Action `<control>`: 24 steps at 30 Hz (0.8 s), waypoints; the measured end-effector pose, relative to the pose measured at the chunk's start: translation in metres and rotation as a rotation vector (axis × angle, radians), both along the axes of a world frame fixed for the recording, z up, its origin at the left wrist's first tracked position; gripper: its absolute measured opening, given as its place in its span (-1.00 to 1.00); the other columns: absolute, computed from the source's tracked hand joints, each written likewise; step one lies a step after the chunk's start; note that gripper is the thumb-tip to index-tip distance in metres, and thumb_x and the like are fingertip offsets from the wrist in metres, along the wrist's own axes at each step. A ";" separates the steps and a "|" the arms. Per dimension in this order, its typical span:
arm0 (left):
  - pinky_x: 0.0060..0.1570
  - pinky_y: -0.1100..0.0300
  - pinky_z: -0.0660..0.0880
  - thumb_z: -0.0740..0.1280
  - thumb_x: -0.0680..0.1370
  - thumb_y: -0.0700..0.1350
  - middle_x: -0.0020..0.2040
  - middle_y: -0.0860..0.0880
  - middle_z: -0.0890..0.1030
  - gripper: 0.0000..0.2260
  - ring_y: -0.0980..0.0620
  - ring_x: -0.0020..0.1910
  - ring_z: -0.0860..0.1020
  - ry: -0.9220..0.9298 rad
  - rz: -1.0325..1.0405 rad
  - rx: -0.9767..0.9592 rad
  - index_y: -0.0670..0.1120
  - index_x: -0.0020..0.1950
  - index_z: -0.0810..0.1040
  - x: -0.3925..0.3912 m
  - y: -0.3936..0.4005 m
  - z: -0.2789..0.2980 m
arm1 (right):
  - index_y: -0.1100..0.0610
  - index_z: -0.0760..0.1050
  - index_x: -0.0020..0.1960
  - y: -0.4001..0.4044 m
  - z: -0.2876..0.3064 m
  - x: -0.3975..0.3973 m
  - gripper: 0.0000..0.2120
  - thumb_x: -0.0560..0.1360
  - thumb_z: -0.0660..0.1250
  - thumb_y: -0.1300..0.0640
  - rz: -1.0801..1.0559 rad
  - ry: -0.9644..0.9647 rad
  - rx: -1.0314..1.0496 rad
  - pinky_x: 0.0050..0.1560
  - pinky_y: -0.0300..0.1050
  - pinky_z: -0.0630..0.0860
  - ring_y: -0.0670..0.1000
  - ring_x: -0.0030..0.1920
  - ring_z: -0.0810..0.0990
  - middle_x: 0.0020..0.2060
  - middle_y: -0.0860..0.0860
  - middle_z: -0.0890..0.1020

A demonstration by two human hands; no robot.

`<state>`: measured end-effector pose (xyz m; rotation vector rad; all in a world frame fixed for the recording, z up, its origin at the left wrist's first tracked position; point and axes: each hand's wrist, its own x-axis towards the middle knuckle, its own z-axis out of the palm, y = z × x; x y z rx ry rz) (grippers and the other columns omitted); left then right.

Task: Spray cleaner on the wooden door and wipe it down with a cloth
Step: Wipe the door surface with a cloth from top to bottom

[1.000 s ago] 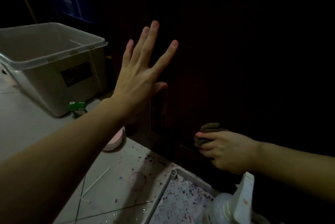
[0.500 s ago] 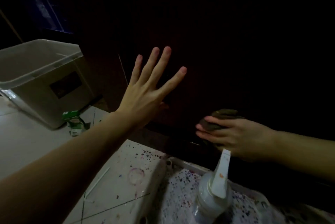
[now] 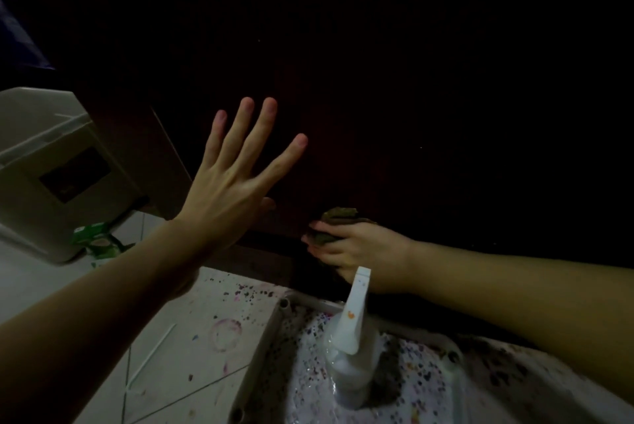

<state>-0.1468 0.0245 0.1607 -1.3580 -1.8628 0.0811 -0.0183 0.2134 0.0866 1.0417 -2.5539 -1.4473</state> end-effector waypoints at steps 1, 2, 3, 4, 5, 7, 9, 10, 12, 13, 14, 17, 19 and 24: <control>0.45 -0.29 -0.11 0.57 0.25 -0.02 0.53 -0.17 -0.24 0.08 -0.26 0.51 -0.19 0.000 -0.001 -0.005 0.03 0.57 -0.06 0.000 0.001 0.000 | 0.19 0.44 0.36 0.009 -0.001 0.011 -0.62 0.58 0.18 0.12 -0.017 -0.002 0.023 0.35 0.27 -0.41 0.19 0.55 0.03 0.47 0.19 0.30; 0.45 -0.29 -0.12 0.57 0.25 -0.03 0.53 -0.17 -0.24 0.08 -0.25 0.51 -0.21 0.002 -0.005 -0.011 0.04 0.57 -0.07 0.001 0.002 0.000 | 0.22 0.44 0.35 0.021 -0.002 0.026 -0.63 0.57 0.18 0.14 -0.042 -0.026 0.056 0.34 0.27 -0.41 0.22 0.54 0.03 0.45 0.20 0.32; 0.45 -0.29 -0.13 0.57 0.26 -0.02 0.53 -0.16 -0.25 0.08 -0.25 0.51 -0.22 -0.001 -0.006 -0.016 0.04 0.57 -0.07 0.001 0.004 0.000 | 0.24 0.44 0.34 0.034 -0.002 0.043 -0.63 0.56 0.19 0.16 -0.062 -0.070 0.086 0.34 0.27 -0.41 0.25 0.54 0.02 0.45 0.23 0.33; 0.45 -0.29 -0.14 0.56 0.26 -0.02 0.53 -0.16 -0.25 0.07 -0.25 0.51 -0.23 -0.007 -0.006 -0.018 0.04 0.57 -0.07 0.002 0.005 -0.001 | 0.27 0.43 0.32 0.046 -0.003 0.060 -0.63 0.54 0.22 0.18 -0.072 -0.117 0.066 0.34 0.27 -0.40 0.27 0.53 0.04 0.44 0.26 0.33; 0.45 -0.29 -0.15 0.56 0.26 -0.01 0.52 -0.16 -0.25 0.06 -0.25 0.50 -0.23 -0.012 -0.004 -0.017 0.04 0.57 -0.06 0.002 0.005 -0.002 | 0.29 0.46 0.28 0.053 -0.001 0.074 -0.62 0.50 0.26 0.18 -0.055 -0.125 0.003 0.37 0.27 -0.35 0.29 0.51 0.11 0.41 0.29 0.36; 0.44 -0.29 -0.18 0.57 0.26 0.01 0.52 -0.14 -0.29 0.07 -0.25 0.50 -0.25 -0.019 0.006 -0.012 0.03 0.57 -0.06 0.003 0.006 -0.004 | 0.28 0.58 0.15 0.064 -0.004 0.089 -0.62 0.37 0.36 0.14 -0.048 -0.045 -0.111 0.42 0.28 -0.14 0.26 0.43 0.33 0.29 0.30 0.50; 0.44 -0.29 -0.19 0.57 0.25 0.03 0.52 -0.11 -0.36 0.10 -0.23 0.49 -0.29 -0.027 0.005 -0.006 0.04 0.57 -0.09 0.003 0.007 -0.005 | 0.25 0.60 0.16 0.066 -0.013 0.084 -0.59 0.35 0.35 0.13 -0.042 0.031 -0.164 0.48 0.28 -0.07 0.23 0.40 0.39 0.32 0.29 0.48; 0.44 -0.29 -0.20 0.58 0.25 0.03 0.51 -0.10 -0.38 0.11 -0.22 0.49 -0.30 -0.028 0.004 -0.002 0.04 0.57 -0.10 0.003 0.008 -0.006 | 0.23 0.58 0.21 0.062 -0.017 0.077 -0.59 0.39 0.33 0.14 -0.007 0.055 -0.217 0.50 0.28 -0.10 0.22 0.42 0.36 0.38 0.27 0.41; 0.44 -0.29 -0.20 0.58 0.24 0.04 0.51 -0.09 -0.39 0.11 -0.20 0.49 -0.31 -0.028 0.000 0.004 0.04 0.57 -0.09 0.002 0.008 -0.007 | 0.19 0.56 0.25 0.045 -0.016 0.052 -0.62 0.46 0.28 0.14 0.065 0.086 -0.331 0.49 0.24 -0.04 0.20 0.42 0.36 0.42 0.22 0.38; 0.44 -0.29 -0.20 0.56 0.25 0.05 0.51 -0.09 -0.40 0.09 -0.19 0.49 -0.31 -0.026 0.000 0.004 0.04 0.57 -0.08 0.002 0.008 -0.007 | 0.17 0.57 0.23 0.034 -0.014 0.037 -0.66 0.48 0.28 0.15 0.121 0.097 -0.385 0.50 0.22 0.05 0.18 0.39 0.39 0.38 0.17 0.43; 0.44 -0.29 -0.19 0.54 0.26 0.07 0.51 -0.08 -0.40 0.07 -0.19 0.49 -0.31 -0.024 -0.001 0.004 0.04 0.57 -0.08 0.002 0.008 -0.008 | 0.16 0.60 0.17 0.024 -0.012 0.022 -0.72 0.49 0.30 0.17 0.179 0.104 -0.442 0.49 0.18 0.15 0.16 0.35 0.43 0.31 0.13 0.50; 0.44 -0.30 -0.18 0.46 0.30 0.10 0.51 -0.08 -0.39 0.00 -0.20 0.49 -0.29 -0.020 -0.003 -0.003 0.05 0.57 -0.09 -0.001 0.009 -0.009 | 0.14 0.62 0.06 -0.005 -0.018 -0.017 -0.80 0.54 0.25 0.25 0.297 0.130 -0.535 0.37 0.13 0.37 0.10 0.17 0.53 0.08 0.06 0.57; 0.44 -0.31 -0.17 0.42 0.32 0.12 0.51 -0.08 -0.40 -0.04 -0.20 0.49 -0.29 -0.025 -0.005 -0.004 0.05 0.57 -0.08 -0.002 0.009 -0.010 | 0.17 0.62 0.06 -0.013 -0.033 -0.031 -0.74 0.55 0.18 0.31 0.306 0.128 -0.549 0.28 0.13 0.44 0.10 0.10 0.57 -0.01 0.06 0.61; 0.44 -0.31 -0.17 0.48 0.31 0.14 0.51 -0.07 -0.40 0.01 -0.19 0.49 -0.30 -0.018 -0.010 -0.002 0.05 0.57 -0.09 -0.005 0.008 -0.009 | 0.17 0.66 0.06 0.002 -0.057 -0.024 -0.76 0.48 0.27 0.26 0.205 0.088 -0.421 0.41 0.09 0.35 0.05 0.18 0.58 0.11 0.07 0.64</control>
